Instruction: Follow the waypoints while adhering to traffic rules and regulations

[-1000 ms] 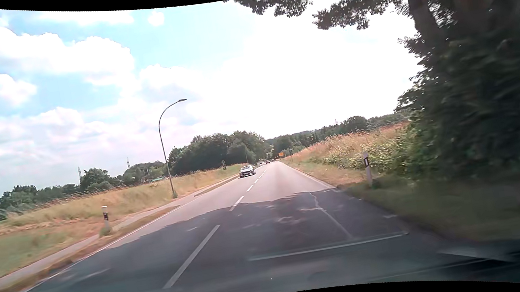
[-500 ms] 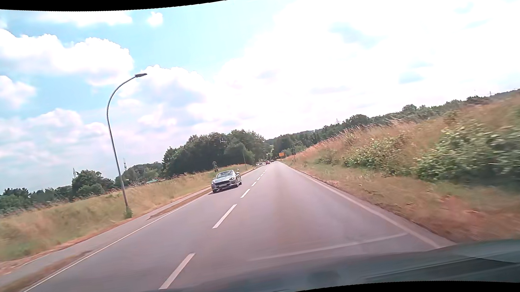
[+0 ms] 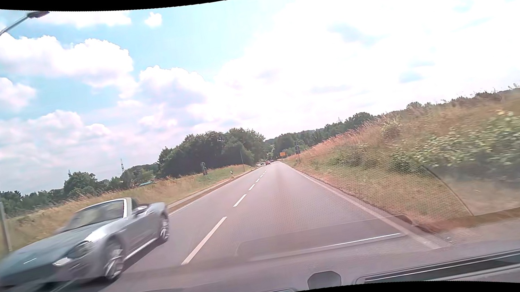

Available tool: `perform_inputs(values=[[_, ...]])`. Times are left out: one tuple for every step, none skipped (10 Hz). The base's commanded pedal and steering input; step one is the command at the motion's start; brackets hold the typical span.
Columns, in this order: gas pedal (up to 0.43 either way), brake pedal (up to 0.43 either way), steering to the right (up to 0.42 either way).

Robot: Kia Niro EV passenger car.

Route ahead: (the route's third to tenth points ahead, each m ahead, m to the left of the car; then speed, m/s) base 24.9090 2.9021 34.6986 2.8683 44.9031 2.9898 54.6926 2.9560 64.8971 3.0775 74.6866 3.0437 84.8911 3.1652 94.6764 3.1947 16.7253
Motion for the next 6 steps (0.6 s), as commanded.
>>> perform_inputs(values=[[0.157, 0.000, -0.005], [0.157, 0.000, -0.005], [0.157, 0.000, -0.005], [0.157, 0.000, -0.005], [0.157, 0.000, -0.006], [0.157, 0.000, -0.005]])
